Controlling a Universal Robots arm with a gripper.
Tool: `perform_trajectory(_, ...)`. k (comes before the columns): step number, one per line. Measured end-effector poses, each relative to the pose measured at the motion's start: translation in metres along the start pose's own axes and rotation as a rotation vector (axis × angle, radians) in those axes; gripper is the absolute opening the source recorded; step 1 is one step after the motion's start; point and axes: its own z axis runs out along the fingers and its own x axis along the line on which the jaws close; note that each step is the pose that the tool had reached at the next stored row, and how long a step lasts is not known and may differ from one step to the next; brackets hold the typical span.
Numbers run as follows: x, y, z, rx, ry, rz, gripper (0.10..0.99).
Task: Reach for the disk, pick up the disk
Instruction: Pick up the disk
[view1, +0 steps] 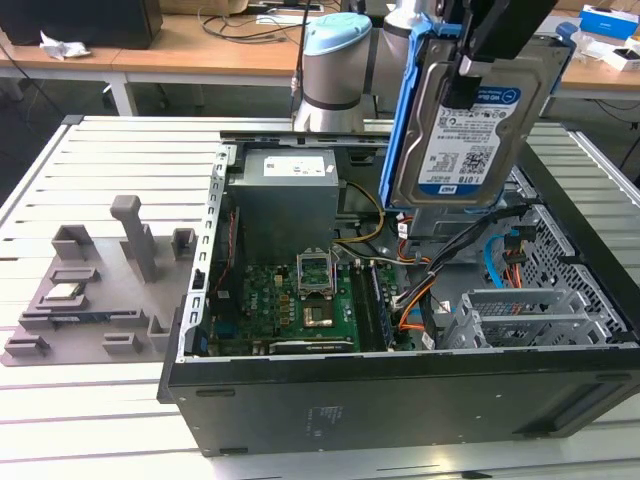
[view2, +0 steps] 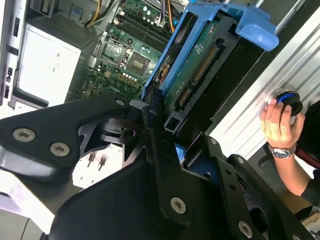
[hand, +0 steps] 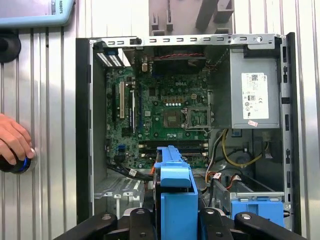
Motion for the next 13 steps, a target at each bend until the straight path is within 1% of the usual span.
perform_trajectory(6,0.0124,-0.0003,0.0006,0.000,0.0000,0.000,0.365)
perform_trajectory(10,0.0224,-0.0006,0.0012,0.000,0.0000,0.000,0.365)
perform_trajectory(12,0.0252,-0.0007,0.0013,0.000,0.0001,0.000,0.365)
perform_trajectory(13,0.0279,-0.0008,0.0014,0.000,0.0000,0.000,0.365)
